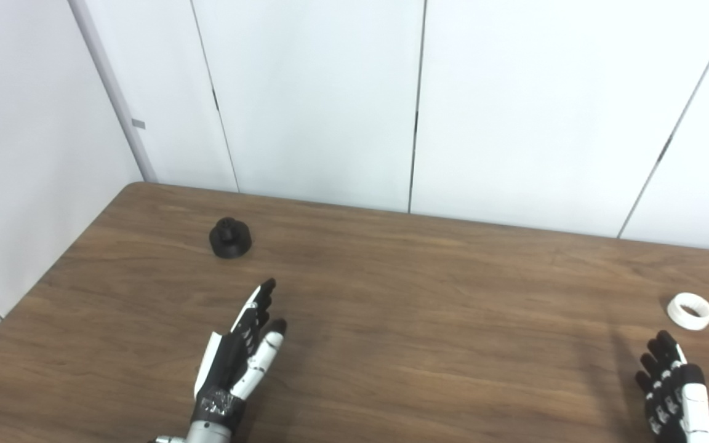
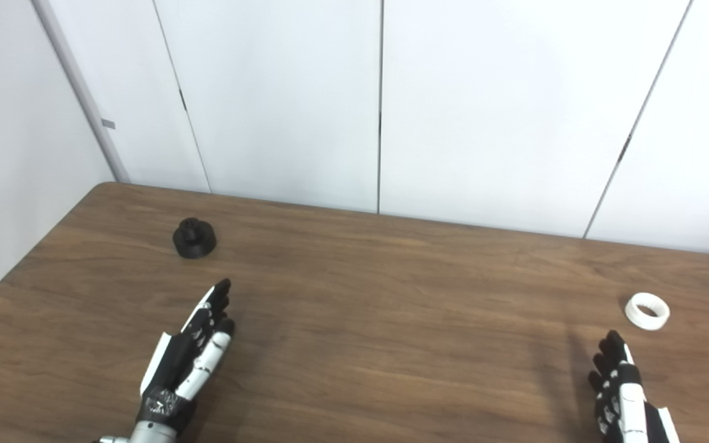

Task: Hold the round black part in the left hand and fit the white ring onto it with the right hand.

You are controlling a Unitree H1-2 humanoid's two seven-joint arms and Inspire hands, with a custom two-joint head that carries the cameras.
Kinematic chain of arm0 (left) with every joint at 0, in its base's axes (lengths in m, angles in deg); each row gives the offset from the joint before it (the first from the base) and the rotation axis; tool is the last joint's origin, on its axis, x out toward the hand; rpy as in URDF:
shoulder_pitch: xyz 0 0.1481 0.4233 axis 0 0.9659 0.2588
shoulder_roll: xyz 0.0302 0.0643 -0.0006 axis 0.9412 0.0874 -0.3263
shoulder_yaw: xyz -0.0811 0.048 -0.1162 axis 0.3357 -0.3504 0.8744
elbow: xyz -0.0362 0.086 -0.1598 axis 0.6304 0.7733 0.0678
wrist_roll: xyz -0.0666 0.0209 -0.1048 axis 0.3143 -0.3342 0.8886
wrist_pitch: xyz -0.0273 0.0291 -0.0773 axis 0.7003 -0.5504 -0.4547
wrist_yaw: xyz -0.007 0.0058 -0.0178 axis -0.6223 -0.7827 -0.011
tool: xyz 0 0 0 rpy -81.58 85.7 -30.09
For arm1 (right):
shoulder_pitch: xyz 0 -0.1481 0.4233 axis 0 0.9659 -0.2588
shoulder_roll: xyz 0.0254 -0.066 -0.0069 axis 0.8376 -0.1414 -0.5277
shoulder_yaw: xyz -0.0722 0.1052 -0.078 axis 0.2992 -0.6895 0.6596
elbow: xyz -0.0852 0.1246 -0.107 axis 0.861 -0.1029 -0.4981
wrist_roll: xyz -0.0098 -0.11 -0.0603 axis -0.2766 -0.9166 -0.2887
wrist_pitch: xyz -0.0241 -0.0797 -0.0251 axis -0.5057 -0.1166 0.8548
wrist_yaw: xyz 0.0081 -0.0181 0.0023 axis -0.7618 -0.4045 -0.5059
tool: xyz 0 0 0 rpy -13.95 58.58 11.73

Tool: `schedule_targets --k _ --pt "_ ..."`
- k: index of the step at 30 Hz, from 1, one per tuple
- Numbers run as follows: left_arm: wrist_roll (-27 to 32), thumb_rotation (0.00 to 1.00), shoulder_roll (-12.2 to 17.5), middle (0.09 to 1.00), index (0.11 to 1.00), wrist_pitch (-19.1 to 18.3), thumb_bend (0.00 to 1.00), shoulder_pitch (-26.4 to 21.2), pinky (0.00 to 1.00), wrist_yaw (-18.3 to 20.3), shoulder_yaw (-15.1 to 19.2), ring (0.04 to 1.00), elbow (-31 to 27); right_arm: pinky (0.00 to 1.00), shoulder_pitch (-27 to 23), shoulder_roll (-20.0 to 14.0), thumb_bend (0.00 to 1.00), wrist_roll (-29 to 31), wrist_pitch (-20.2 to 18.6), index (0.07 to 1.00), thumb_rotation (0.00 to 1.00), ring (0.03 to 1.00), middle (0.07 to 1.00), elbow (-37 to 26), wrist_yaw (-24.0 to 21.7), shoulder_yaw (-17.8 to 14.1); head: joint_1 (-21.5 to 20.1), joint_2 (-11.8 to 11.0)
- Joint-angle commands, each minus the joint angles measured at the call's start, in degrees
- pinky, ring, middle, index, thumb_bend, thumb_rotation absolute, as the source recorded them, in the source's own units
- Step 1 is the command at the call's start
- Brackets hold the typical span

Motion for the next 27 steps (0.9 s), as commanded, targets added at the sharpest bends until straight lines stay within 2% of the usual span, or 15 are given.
schedule_targets --k 1,2,3,4,7,11,17,20,22,24,27 --pt "-2.4 0.44 -1.4 0.983 0.967 0.6 0.6 1.2 1.0 -1.6 -0.3 0.999 -0.1 1.0 -0.3 0.1 0.48 0.2 1.4 1.0 1.0 1.0 1.0 -1.8 0.0 0.0 -0.2 0.1" --pt "-3.5 0.38 -1.6 0.975 0.963 -0.2 0.64 1.3 1.0 -2.3 -0.2 0.991 -0.8 1.0 -0.3 0.1 0.48 0.0 1.4 1.0 1.0 1.0 1.0 -2.0 0.1 0.1 -0.3 0.0" --pt "-4.4 0.37 -1.8 0.974 0.962 -1.2 0.65 1.3 1.0 -2.9 -0.1 0.99 -1.6 1.0 -0.3 0.1 0.48 -0.1 1.3 1.0 1.0 1.0 1.0 -2.1 0.2 0.1 -0.3 0.1" --pt "-5.1 0.32 -1.9 0.969 0.958 -2.1 0.69 1.3 1.0 -3.5 -0.1 0.983 -2.5 1.0 -0.2 0.2 0.49 -0.2 1.3 1.0 1.0 1.0 1.0 -2.2 0.2 0.1 -0.4 0.1" --pt "-9.3 0.22 -0.5 0.963 0.951 -6.4 0.77 0.4 1.0 -4.2 0.1 0.975 -6.0 1.0 -0.1 0.3 0.47 -0.4 1.0 1.0 1.0 1.0 1.0 -2.6 0.4 0.1 -0.5 0.1" --pt "-15.2 0.21 2.7 0.949 0.941 -13.1 0.9 -1.9 1.0 -4.2 1.6 0.971 -10.2 1.0 0.3 0.4 0.46 -0.6 0.6 1.0 1.0 1.0 1.0 -3.2 0.6 0.2 -0.6 0.1" --pt "-19.0 0.19 8.0 0.956 0.936 -22.0 0.94 -6.7 0.95 -2.6 4.5 0.955 -12.4 1.0 0.6 0.9 0.39 -0.8 0.2 1.0 1.0 1.0 1.0 -3.9 1.1 0.5 -0.7 0.2" --pt "-21.8 0.22 10.4 0.951 0.937 -26.5 0.96 -9.0 0.91 -2.0 4.7 0.946 -11.9 1.0 0.6 1.0 0.37 -0.7 -0.2 1.0 1.0 1.0 1.0 -4.3 1.4 0.6 -0.7 0.2" --pt "-22.8 0.23 11.8 0.953 0.938 -27.5 0.96 -10.2 0.91 -2.1 4.8 0.953 -11.1 1.0 0.6 1.0 0.37 -0.7 -0.4 1.0 1.0 1.0 1.0 -4.5 1.4 0.6 -0.7 0.2" --pt "-23.8 0.26 13.2 0.963 0.934 -28.1 0.97 -11.5 0.97 -2.4 5.0 0.979 -9.7 1.0 0.5 1.2 0.36 -0.8 -0.5 1.0 1.0 1.0 1.0 -4.6 1.6 0.7 -0.8 0.2" --pt "-24.6 0.28 14.8 0.984 0.933 -29.5 0.98 -13.5 1.0 -2.8 5.8 0.997 -7.6 1.0 0.4 1.2 0.35 -1.1 -0.8 1.0 1.0 1.0 1.0 -4.8 1.8 0.9 -0.8 0.2"
